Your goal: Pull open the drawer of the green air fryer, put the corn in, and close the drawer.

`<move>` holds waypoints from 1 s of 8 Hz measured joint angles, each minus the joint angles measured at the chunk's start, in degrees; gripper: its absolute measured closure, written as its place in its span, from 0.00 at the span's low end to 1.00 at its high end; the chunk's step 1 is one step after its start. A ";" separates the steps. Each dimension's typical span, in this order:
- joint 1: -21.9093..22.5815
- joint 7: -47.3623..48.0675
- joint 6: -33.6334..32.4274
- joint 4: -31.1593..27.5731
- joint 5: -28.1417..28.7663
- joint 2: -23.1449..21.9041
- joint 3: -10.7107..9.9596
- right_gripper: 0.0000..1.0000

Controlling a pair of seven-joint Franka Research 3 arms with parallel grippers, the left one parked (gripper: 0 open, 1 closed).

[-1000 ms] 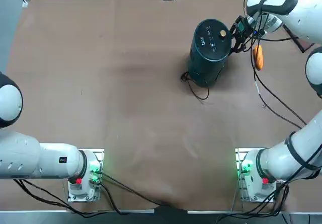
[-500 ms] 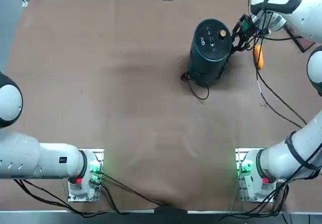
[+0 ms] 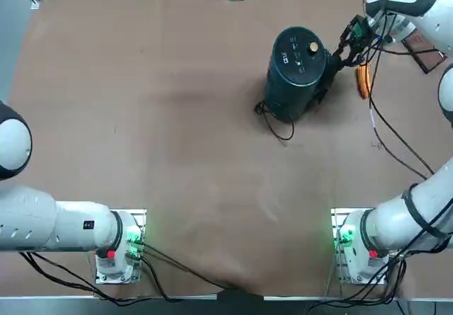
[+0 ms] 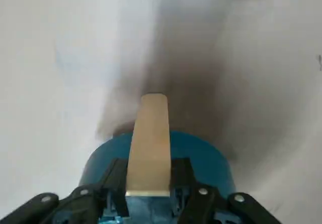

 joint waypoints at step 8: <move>-0.95 -1.85 0.23 3.74 -1.71 3.52 0.33 0.02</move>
